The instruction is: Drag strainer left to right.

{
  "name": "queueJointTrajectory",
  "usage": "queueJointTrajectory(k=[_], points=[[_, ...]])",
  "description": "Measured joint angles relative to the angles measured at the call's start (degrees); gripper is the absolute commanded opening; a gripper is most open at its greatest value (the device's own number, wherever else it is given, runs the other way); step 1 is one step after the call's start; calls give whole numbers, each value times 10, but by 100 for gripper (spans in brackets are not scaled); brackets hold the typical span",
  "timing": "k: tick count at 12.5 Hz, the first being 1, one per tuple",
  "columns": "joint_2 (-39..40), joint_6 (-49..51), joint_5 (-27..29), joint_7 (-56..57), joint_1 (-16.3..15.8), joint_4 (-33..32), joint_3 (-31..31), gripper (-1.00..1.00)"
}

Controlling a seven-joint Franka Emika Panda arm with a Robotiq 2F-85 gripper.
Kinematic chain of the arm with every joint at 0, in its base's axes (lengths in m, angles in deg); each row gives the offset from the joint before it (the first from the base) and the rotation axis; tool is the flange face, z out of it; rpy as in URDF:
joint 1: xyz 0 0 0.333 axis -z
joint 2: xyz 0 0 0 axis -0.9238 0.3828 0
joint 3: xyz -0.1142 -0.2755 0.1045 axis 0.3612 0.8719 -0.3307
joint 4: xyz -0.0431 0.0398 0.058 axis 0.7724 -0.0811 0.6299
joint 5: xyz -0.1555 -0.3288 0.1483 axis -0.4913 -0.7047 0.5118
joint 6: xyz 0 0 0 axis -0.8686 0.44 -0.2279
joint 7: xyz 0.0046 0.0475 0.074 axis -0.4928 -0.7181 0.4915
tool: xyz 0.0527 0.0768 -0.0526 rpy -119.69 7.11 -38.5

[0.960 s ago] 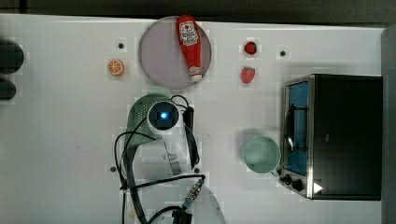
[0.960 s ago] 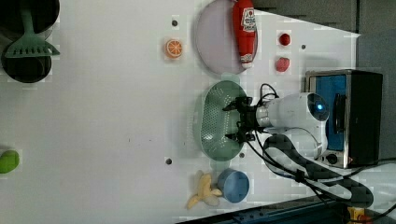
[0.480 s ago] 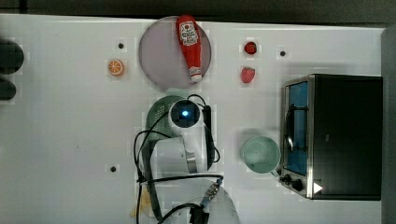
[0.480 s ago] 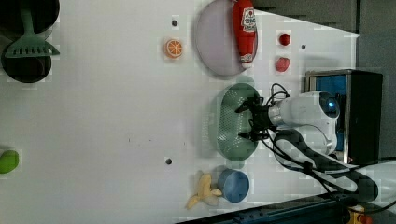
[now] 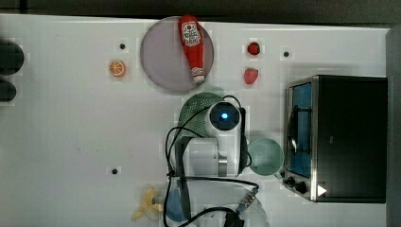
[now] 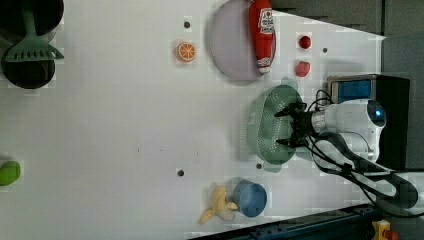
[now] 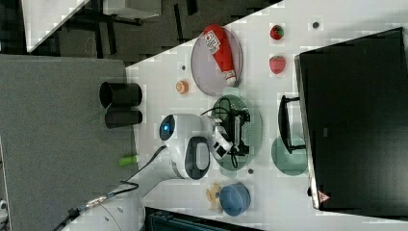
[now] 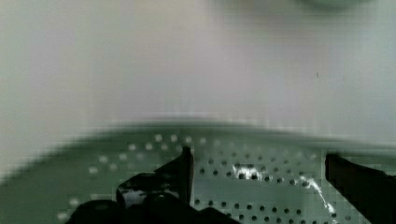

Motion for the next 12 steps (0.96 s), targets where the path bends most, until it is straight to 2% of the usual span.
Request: queueJointTrajectory(k=[4, 10, 12], points=[[3, -1, -18, 21, -3, -3, 48, 100], [-8, 7, -19, 118, -1, -1, 38, 100], [-43, 52, -13, 167, 6, -8, 21, 100]])
